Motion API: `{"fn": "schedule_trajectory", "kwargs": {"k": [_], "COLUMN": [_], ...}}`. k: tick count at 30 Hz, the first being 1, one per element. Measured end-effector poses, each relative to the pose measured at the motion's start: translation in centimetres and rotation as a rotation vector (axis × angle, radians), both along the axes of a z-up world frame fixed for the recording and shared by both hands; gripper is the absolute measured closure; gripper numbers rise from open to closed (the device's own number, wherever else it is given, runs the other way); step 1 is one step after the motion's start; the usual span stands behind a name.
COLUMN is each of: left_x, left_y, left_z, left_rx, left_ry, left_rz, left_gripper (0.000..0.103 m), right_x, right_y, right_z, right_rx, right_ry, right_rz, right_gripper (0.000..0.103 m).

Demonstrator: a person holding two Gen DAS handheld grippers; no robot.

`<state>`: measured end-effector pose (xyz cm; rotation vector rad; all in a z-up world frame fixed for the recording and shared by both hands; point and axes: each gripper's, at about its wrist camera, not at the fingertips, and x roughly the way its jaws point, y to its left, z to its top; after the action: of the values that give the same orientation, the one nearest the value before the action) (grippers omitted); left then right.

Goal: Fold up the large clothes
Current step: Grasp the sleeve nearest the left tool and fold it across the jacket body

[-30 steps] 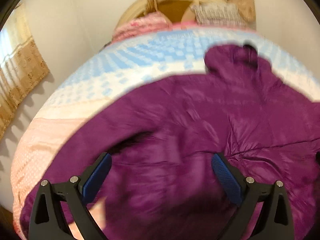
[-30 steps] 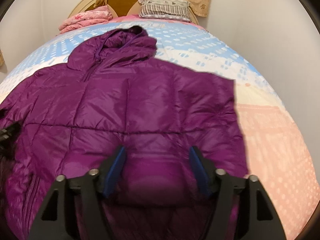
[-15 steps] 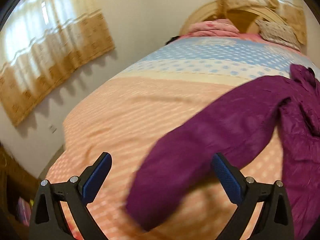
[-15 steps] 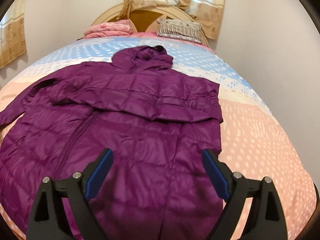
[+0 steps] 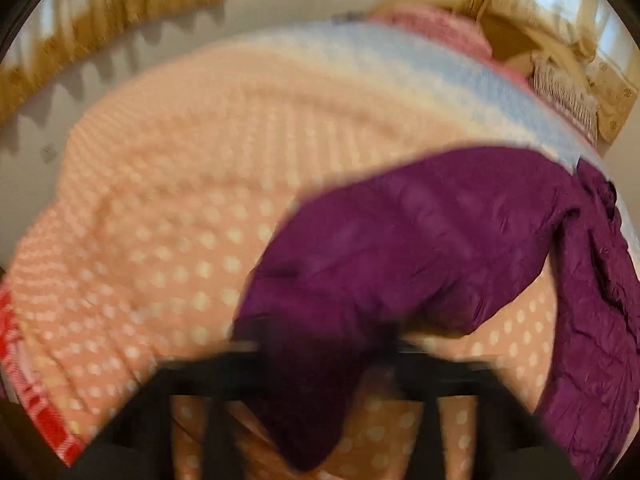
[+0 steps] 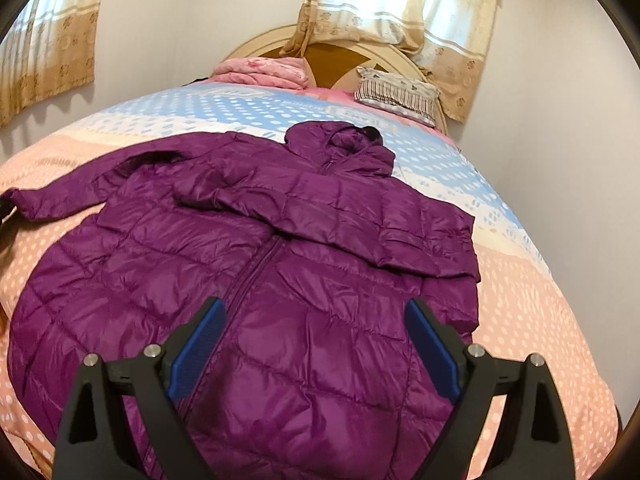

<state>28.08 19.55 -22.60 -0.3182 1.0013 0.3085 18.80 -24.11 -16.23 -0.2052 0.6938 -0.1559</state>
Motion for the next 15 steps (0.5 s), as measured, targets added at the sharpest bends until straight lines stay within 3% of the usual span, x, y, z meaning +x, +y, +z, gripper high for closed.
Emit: {"fn": "schedule_trajectory", "kwargs": {"k": [2, 8, 12, 15], "left_x": [-0.1, 0.1, 0.8, 1.6], "left_y": [0.2, 0.1, -3.2, -7.1], "left_z": [0.7, 7.1, 11.6, 14.7], "left_rx": [0.065, 0.360, 0.506, 0.557], "left_ry": [-0.016, -0.143, -0.264, -0.364], "left_rz": [0.021, 0.061, 0.036, -0.027], "left_gripper": [0.096, 0.097, 0.097, 0.097], "right_x": [-0.2, -0.9, -1.0, -1.3], "right_y": [-0.4, -2.7, -4.8, -6.4], "right_z": [0.2, 0.6, 0.5, 0.8], "right_rx": [0.000, 0.040, 0.045, 0.064], "right_ry": [-0.008, -0.033, -0.032, -0.042], "right_rz": [-0.008, -0.058, -0.111, -0.147], "right_gripper": [0.010, 0.010, 0.010, 0.010]}}
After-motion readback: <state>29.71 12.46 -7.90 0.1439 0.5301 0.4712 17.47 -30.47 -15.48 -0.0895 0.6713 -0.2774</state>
